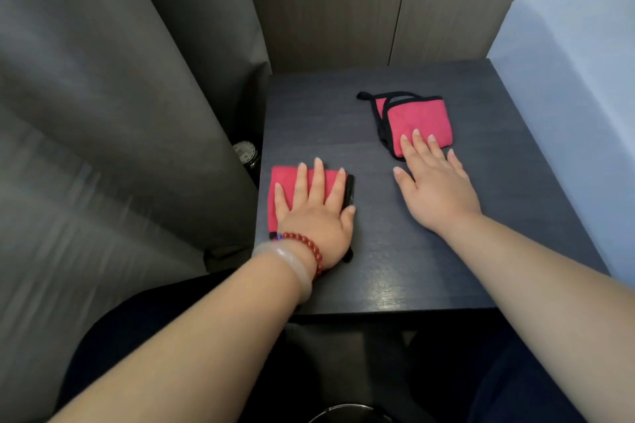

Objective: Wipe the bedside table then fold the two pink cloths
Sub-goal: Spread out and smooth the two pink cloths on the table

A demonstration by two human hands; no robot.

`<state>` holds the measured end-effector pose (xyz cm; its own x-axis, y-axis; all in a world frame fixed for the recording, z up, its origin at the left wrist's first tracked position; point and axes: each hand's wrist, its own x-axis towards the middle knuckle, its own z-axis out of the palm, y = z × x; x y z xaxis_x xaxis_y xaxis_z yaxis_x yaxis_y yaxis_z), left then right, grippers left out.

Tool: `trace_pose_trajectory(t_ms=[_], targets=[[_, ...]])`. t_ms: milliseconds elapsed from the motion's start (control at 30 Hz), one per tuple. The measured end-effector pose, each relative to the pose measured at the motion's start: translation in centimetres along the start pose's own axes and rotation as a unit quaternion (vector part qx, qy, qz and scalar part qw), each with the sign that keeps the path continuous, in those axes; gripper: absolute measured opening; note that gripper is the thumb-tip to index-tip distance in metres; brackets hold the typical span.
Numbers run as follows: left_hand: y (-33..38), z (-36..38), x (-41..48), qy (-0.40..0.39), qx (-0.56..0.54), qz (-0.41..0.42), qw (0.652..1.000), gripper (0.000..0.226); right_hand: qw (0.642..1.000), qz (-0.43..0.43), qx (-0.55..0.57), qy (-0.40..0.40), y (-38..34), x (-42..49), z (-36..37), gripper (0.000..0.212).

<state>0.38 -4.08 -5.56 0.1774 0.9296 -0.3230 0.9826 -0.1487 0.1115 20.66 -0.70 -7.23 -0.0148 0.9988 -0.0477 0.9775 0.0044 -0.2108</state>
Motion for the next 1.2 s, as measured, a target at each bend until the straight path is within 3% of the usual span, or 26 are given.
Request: trace_pose_trajectory(t_ms=[133,233,767,1100,1200], targets=[[-0.3,0.3,-4.3,-0.015,-0.008,0.044,0.999,0.059,1.000,0.000,-0.004,0.000,0.0,0.0,0.0,0.059],[-1.3,0.3,-4.0,0.025,0.015,0.061,0.998,0.058,1.000,0.000,-0.004,0.002,-0.1,0.0,0.0,0.059],[-0.9,-5.8,17.0,0.021,0.013,-0.030,0.999,0.057,1.000,0.003,-0.008,-0.006,-0.4,0.0,-0.3,0.061],[-1.1,-7.2,21.1,0.019,0.021,-0.013,1.000,0.057,1.000,0.005,-0.002,-0.007,-0.5,0.2,-0.3,0.059],[-0.9,-6.8,19.6,0.063,-0.008,0.009,0.998,0.056,1.000,0.008,0.009,-0.002,-0.5,0.2,-0.3,0.060]])
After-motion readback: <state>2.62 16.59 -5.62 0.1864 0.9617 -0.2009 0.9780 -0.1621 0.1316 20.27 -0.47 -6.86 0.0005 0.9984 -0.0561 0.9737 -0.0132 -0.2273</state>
